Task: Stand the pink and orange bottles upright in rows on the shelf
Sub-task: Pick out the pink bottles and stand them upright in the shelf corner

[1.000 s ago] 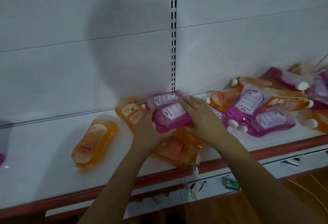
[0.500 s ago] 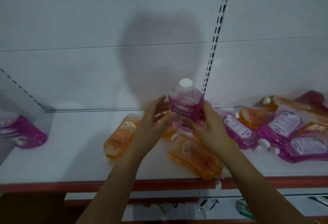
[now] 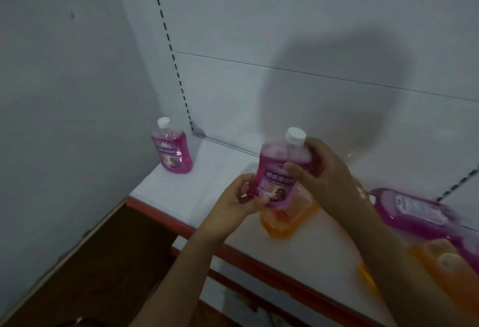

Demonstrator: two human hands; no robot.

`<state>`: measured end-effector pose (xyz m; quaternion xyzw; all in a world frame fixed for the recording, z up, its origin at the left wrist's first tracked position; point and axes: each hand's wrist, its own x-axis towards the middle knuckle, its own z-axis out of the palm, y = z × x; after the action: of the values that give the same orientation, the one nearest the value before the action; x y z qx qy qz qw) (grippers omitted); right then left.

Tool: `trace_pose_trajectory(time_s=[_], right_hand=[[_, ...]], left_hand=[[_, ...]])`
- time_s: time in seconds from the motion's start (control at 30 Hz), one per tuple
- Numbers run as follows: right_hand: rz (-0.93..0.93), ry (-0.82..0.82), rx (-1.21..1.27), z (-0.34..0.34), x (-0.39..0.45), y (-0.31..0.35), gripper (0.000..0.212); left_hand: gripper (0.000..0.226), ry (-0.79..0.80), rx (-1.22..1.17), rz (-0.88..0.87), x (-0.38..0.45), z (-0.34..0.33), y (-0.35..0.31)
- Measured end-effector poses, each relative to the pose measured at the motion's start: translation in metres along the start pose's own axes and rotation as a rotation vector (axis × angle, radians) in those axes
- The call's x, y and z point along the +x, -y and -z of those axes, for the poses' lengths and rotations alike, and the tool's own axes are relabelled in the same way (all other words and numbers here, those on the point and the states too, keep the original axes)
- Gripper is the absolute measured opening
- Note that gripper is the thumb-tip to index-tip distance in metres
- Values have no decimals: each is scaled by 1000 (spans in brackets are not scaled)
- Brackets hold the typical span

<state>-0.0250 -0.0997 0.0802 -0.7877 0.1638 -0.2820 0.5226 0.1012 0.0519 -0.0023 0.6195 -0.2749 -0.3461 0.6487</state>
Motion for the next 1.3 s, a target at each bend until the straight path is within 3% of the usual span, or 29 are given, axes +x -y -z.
trace_pose_trajectory(time_s=[0.17,0.3,0.4,0.5,0.67,0.8,0.87,0.93,1.03,1.2,1.3], right_hand=[[2,137,-121,-60,28,-10,49],[21,130,-118,-116,47,-16,49],[37,145,-112,-149,61,-18,54],[29,205,-99,-177,74,-18,57],[54,287,-172,-202,80,-17,60],[35,320,-194,-198,80,-20,60],[47,342,-220,-189,77,-21,65],[57,325,-253,-172,73,-21,71],[57,246,-263,-137,64,-24,63],[-23,0,-323,-59,43,-30,55],[-80,-164,-379,-2,19,-37,52]], left_hand=[[56,-139,192,19,-3,50,12],[82,-398,472,-17,0,77,20],[87,-578,572,-46,1,96,22],[80,-665,566,-44,-1,114,22],[62,-636,540,-17,-4,134,28],[68,-668,542,-15,-11,131,24],[56,-806,543,-128,-23,121,19],[36,-867,573,-356,-33,106,16],[31,-694,617,-507,-32,74,21],[37,-191,542,-423,-14,0,27],[35,11,556,-404,-3,-46,29]])
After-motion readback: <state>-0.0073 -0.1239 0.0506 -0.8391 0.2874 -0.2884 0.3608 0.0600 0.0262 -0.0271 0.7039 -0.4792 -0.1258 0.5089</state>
